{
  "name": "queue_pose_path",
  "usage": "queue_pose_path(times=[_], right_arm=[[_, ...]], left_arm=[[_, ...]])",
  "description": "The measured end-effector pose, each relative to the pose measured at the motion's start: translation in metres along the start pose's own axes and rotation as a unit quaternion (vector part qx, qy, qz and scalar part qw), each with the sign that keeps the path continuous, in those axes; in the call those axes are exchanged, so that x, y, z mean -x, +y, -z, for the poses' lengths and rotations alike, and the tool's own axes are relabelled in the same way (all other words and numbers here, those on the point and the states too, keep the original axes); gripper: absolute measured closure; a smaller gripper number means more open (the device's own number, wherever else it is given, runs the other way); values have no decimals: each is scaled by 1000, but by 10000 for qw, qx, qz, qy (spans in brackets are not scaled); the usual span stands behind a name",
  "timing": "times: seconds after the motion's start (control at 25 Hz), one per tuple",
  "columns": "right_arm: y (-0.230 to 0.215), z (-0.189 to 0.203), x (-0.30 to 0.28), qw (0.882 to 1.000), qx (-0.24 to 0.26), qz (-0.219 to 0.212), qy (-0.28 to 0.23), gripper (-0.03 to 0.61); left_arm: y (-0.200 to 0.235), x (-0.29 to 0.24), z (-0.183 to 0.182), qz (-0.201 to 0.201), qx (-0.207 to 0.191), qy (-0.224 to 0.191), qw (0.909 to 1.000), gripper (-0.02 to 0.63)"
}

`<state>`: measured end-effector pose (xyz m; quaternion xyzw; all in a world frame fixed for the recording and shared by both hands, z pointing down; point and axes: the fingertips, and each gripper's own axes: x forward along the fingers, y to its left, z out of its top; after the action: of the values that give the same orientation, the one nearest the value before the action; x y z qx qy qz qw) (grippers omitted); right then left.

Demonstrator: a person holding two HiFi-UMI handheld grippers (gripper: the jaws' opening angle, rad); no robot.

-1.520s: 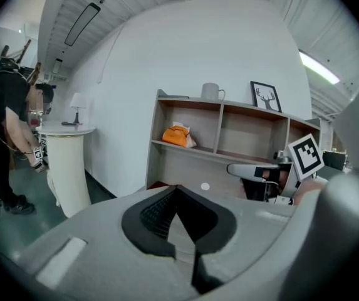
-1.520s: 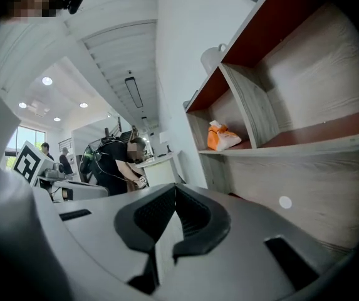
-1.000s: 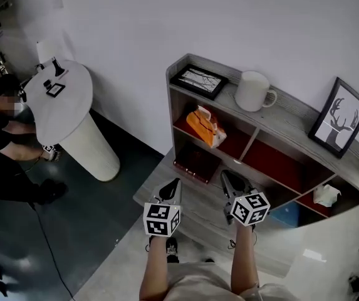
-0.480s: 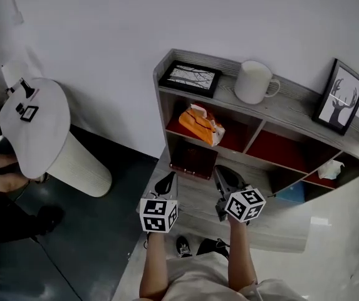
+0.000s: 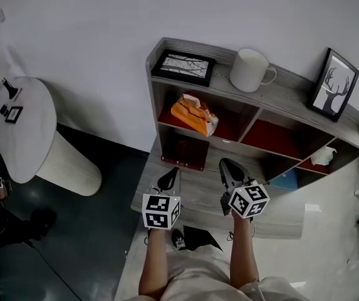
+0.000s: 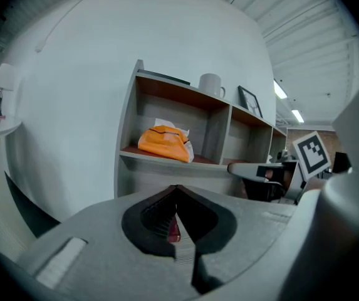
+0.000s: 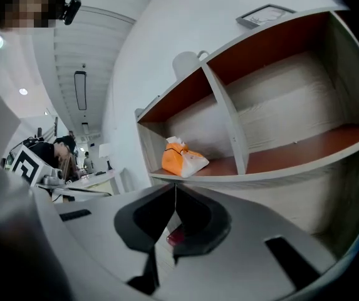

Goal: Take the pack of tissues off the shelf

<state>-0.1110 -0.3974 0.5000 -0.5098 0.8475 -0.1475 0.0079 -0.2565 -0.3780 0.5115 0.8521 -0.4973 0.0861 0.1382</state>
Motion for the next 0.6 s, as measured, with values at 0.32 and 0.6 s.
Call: queue_pose_path(times=[0.32, 0.6], right_arm=[[25, -31, -39, 9976, 621, -310, 19, 560], [33, -46, -64, 9906, 1328, -298, 161, 508]], left_arm=[[28, 4, -41, -119, -183, -248, 9995, 606], [42, -11, -60, -128, -229, -405, 9988, 605]])
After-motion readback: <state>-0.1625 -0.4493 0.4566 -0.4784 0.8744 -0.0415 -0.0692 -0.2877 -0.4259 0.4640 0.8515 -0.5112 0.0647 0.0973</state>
